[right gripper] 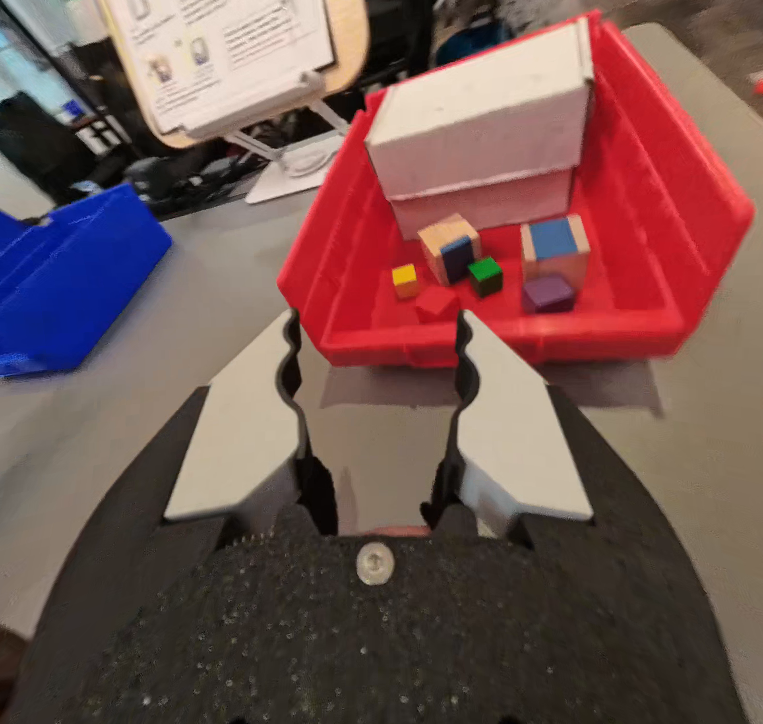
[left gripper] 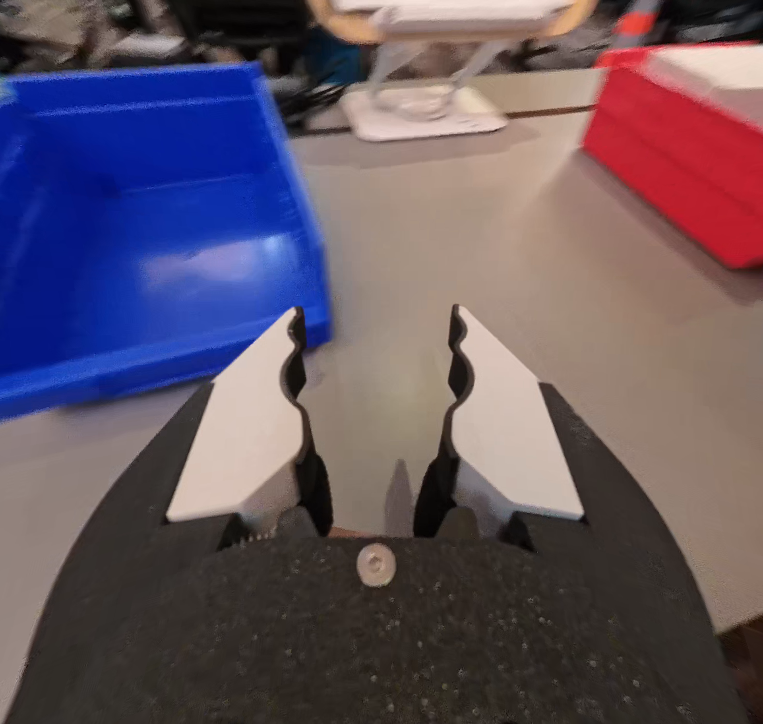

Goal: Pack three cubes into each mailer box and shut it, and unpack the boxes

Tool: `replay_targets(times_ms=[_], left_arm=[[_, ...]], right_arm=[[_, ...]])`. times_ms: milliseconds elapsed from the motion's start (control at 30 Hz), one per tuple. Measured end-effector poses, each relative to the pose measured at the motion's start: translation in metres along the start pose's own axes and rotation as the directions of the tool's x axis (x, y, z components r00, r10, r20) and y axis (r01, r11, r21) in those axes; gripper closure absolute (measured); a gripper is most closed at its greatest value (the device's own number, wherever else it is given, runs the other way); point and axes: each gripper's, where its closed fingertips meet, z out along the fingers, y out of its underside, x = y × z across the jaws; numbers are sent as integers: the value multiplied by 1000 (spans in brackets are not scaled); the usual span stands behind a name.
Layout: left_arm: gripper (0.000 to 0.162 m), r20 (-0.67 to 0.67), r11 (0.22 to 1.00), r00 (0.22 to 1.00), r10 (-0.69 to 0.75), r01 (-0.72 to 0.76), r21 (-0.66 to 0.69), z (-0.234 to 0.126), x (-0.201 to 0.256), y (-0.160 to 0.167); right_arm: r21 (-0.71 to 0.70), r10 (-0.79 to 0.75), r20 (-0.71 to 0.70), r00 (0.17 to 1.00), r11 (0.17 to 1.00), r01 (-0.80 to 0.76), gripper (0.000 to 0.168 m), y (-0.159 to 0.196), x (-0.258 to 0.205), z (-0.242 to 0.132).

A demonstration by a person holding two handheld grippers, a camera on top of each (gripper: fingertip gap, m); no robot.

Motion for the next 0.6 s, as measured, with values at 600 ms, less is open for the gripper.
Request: replay_targets(times_ms=[600], left_arm=[[96,-298,997,953,57,-70,-33,21,122,-9]], right_arm=[[-31,-208,-267,941,978,207,108,11,20,-20]])
